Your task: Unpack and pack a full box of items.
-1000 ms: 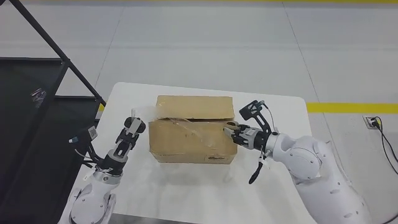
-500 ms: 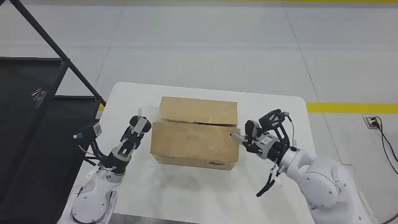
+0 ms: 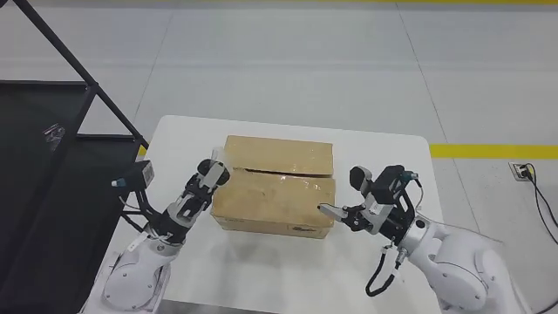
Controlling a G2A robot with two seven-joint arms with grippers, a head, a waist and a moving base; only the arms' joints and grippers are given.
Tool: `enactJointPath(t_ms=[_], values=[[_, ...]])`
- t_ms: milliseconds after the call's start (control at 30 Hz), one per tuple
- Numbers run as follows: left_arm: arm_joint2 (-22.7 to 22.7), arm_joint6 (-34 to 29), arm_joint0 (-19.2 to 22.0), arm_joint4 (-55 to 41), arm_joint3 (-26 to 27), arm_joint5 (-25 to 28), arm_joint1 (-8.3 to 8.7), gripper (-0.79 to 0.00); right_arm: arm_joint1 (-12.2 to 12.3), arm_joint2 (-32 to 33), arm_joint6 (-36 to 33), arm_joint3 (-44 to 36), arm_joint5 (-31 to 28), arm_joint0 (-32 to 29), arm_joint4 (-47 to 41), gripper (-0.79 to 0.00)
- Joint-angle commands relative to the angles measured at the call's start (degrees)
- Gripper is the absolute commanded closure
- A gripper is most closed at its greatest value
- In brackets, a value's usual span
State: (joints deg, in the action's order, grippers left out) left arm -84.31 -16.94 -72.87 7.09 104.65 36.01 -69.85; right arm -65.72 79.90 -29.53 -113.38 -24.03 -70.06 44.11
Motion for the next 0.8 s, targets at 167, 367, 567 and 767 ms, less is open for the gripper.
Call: enactJointPath(t_ms=[167, 367, 567, 767], values=[[2.29, -3.85, 2.62, -2.39, 3.96, -1.29, 0.08, 0.000, -0.75, -4.97, 3.15, 9.03, -1.94, 4.23, -5.84, -0.785], [4.02, -7.46, 5.57, -5.26, 7.63, -4.69, 0.16, 0.000, -0.75, -4.97, 3.15, 9.03, -1.94, 4.23, -5.84, -0.785], [5.89, -8.85, 8.21, -8.67, 9.89, -7.43, 0.06, 0.000, -1.27, -8.70, 8.45, 8.92, -0.66, 2.81, -1.70, -0.785], [6.72, -9.62, 9.87, -10.69, 11.25, -8.76, 0.02, 0.000, -1.39, -9.24, 9.93, 9.92, -0.88, 2.82, -1.38, -0.785]])
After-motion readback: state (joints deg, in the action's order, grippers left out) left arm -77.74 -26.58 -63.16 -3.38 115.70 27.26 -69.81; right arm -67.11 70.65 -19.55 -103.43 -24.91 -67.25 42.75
